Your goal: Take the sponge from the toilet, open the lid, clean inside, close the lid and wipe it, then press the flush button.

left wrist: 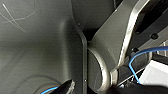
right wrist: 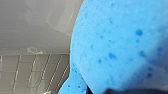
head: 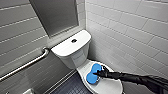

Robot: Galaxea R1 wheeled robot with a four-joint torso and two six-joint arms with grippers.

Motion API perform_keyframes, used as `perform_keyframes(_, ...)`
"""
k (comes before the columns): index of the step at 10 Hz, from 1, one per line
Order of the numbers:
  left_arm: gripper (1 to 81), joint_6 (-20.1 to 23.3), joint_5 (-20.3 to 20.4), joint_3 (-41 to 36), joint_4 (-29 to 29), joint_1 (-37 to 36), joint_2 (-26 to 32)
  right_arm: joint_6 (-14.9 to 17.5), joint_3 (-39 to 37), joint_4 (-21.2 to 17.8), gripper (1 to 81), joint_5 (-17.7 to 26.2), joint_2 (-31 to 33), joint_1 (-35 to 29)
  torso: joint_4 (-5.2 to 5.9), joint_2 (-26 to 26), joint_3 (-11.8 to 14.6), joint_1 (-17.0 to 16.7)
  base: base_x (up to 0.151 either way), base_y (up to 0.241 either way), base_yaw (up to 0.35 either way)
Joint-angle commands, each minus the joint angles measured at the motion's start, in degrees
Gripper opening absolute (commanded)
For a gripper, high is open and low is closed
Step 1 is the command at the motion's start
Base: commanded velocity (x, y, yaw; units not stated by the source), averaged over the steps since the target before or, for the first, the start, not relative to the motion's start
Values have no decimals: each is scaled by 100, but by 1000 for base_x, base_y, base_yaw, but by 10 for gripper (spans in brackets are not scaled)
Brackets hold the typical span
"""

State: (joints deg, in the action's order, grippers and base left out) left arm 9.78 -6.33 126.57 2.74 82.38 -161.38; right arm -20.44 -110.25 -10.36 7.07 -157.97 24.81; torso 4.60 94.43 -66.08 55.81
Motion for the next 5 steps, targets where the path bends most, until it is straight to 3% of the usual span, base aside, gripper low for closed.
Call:
perform_keyframes(1,811,7,-501,-80,-90,72,26,5,-1118,254,10,330,-1001,-744,0,0,0,0,0,0,0)
perform_keyframes(5,811,-2,-502,-80,-90,72,-9,49,-1709,439,10,356,-1276,-236,0,0,0,0,0,0,0)
